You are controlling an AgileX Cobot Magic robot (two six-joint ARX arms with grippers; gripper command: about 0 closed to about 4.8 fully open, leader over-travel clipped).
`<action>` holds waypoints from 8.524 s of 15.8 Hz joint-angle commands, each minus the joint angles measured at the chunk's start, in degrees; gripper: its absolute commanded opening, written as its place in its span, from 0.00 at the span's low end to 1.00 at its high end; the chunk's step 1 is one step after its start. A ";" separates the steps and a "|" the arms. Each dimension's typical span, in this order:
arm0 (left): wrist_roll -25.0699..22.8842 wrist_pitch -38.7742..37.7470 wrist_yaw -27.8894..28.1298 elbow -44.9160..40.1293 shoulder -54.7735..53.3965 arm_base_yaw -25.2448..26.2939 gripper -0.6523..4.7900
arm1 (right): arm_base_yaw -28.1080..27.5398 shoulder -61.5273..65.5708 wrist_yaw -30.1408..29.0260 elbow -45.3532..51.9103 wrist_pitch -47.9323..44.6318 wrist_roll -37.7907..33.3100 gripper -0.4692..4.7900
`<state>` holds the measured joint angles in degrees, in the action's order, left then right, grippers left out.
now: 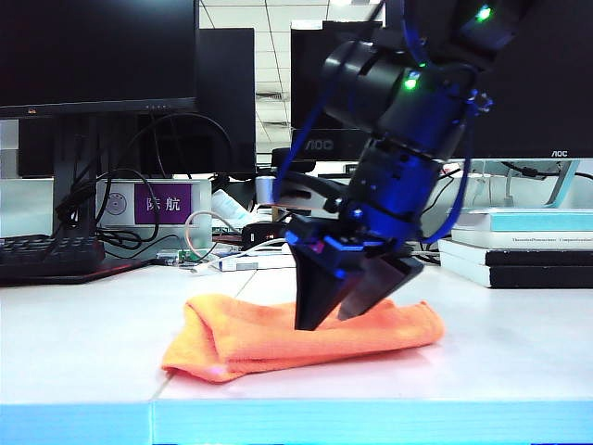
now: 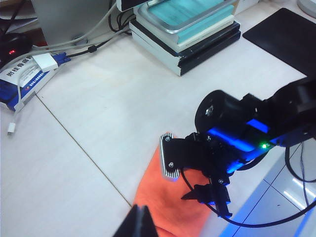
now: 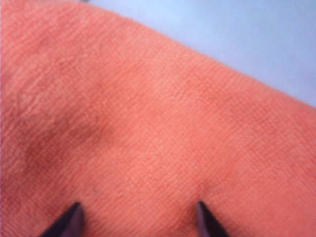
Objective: Wipe the table from back to front using the rag.
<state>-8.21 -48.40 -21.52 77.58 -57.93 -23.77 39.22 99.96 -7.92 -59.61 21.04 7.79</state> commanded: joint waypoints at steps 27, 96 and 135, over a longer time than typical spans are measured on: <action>-0.35 -0.92 -0.39 0.20 -0.68 -0.02 0.11 | 4.00 2.80 13.49 0.15 -5.51 -11.43 0.09; 0.24 -11.06 -0.81 0.15 -0.70 -0.02 0.11 | -14.91 49.07 13.97 -72.74 -1.70 -6.25 0.39; -0.37 -2.93 7.17 0.04 13.35 0.20 0.11 | -14.36 -15.61 -1.68 -72.70 42.77 -2.78 0.09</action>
<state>-9.32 -48.05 -15.51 77.56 -46.48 -23.59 24.77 85.80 -11.60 -132.25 60.93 3.62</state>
